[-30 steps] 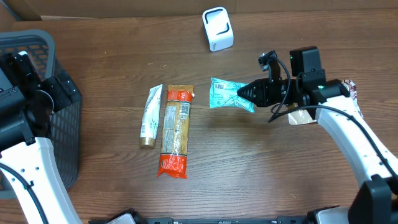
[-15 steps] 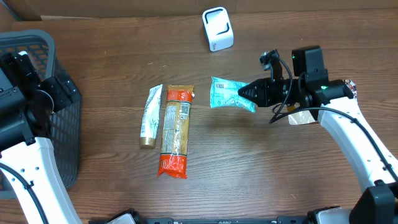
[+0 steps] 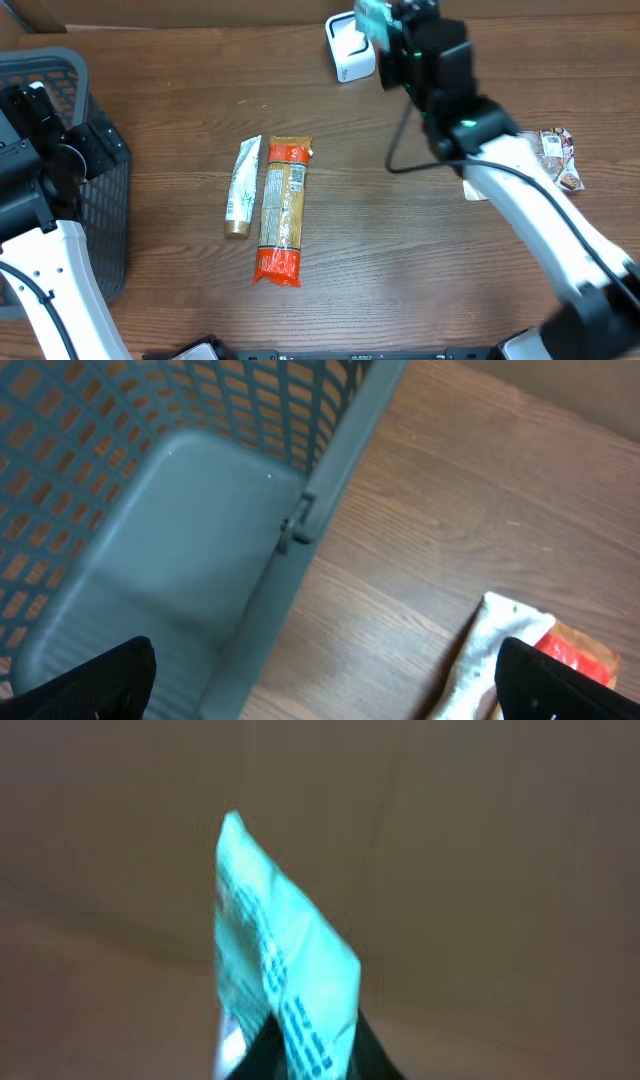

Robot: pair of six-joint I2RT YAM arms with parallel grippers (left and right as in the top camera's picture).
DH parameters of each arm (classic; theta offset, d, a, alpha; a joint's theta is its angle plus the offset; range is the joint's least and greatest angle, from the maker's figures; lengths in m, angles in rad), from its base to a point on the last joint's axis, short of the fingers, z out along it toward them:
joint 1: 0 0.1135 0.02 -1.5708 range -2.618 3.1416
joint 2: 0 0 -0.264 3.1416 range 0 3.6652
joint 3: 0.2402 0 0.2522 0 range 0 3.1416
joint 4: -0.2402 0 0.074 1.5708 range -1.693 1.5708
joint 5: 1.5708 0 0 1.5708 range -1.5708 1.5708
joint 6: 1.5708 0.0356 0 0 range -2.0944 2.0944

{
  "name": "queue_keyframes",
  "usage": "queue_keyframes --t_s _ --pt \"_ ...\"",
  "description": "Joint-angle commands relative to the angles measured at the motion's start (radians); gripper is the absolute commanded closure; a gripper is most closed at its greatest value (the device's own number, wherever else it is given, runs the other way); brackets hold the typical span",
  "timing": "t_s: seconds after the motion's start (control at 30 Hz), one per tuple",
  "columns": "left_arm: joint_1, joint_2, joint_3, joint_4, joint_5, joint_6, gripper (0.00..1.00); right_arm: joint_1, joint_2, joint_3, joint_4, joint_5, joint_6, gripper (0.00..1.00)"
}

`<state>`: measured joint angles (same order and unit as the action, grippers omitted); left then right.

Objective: Scan the item barcode
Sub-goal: 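Lift the teal packet and carry it toward the scanner, then hold the teal packet over the scanner window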

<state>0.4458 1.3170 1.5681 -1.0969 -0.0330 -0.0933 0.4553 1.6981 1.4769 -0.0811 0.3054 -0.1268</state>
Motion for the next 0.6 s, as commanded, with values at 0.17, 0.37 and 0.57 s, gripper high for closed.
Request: queue_keyframes --t_s 0.17,0.37,0.57 --pt "0.003 0.003 0.001 0.002 0.008 0.027 0.00 0.006 0.316 0.019 0.471 0.225 -0.921 0.96" --pt "0.003 0.003 0.001 0.002 0.008 0.027 0.01 0.006 0.459 0.020 0.604 0.135 -1.224 0.96" --pt "0.003 0.003 0.001 0.001 0.008 0.027 0.00 0.006 0.577 0.027 0.779 0.117 -1.366 0.96"
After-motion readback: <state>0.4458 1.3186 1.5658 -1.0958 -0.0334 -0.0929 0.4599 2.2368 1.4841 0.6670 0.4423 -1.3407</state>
